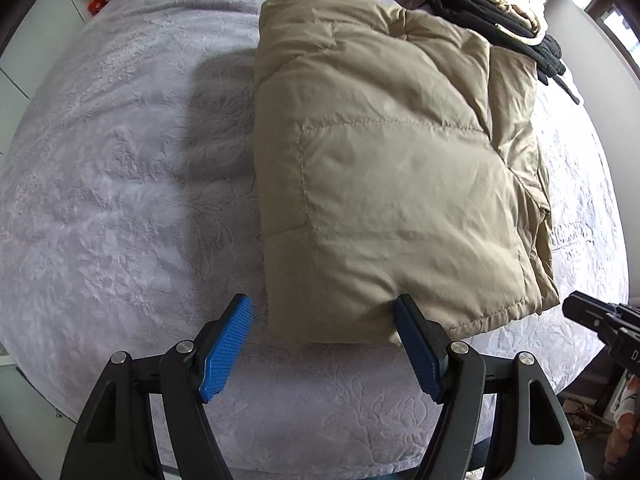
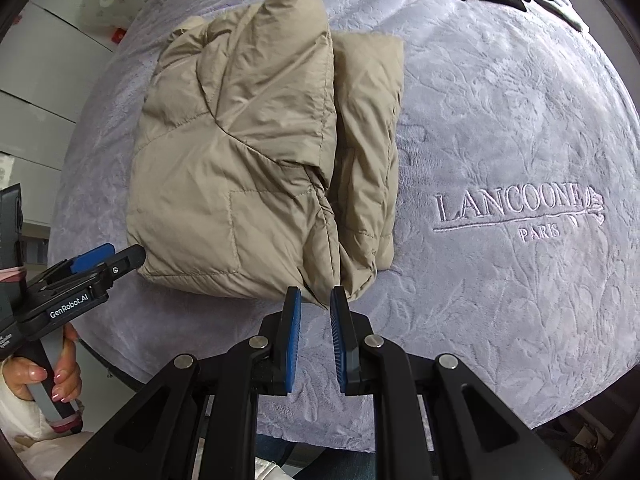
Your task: Fold large clothes
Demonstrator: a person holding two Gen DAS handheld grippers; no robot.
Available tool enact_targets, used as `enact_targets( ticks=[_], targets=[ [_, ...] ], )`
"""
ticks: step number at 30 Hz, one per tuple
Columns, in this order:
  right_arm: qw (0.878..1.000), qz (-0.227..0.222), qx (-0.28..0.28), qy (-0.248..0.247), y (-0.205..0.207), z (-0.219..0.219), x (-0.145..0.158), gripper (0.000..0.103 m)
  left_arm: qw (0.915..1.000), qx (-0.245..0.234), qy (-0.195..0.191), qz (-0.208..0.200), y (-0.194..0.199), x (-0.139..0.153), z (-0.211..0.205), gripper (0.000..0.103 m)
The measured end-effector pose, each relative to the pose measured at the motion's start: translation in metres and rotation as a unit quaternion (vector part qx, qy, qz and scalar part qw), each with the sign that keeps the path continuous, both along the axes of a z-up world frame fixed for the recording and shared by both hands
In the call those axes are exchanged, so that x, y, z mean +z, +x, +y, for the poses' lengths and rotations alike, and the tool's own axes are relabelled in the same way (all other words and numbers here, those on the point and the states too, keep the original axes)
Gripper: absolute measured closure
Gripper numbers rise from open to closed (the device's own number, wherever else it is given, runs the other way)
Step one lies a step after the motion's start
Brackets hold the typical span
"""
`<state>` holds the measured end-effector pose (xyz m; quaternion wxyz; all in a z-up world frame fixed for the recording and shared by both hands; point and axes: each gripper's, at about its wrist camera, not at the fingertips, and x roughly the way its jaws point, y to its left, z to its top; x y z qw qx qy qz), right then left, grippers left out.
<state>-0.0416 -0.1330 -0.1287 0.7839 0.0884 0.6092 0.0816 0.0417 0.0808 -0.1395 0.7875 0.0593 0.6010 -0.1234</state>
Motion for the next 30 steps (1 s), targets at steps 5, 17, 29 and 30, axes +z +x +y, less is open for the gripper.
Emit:
enact_targets(
  ticks=[5, 17, 29, 30],
  targets=[
    [1.000, -0.015, -0.005, 0.006, 0.006, 0.004, 0.020, 0.078, 0.9998, 0.004, -0.007, -0.018, -0.005, 0.020, 0.009, 0.029],
    [0.994, -0.102, -0.017, -0.026, 0.016, 0.032, 0.085, 0.013, 0.9940, 0.033, -0.036, -0.098, -0.014, 0.095, 0.021, 0.000],
    [0.978, -0.188, -0.041, -0.076, 0.012, 0.042, 0.136, 0.000, 0.9821, 0.063, -0.006, -0.177, -0.024, 0.156, 0.021, 0.000],
    [0.978, -0.190, -0.041, -0.073, 0.012, 0.042, 0.139, 0.000, 0.9811, 0.066, -0.005, -0.182, -0.025, 0.160, 0.021, 0.000]
  ],
)
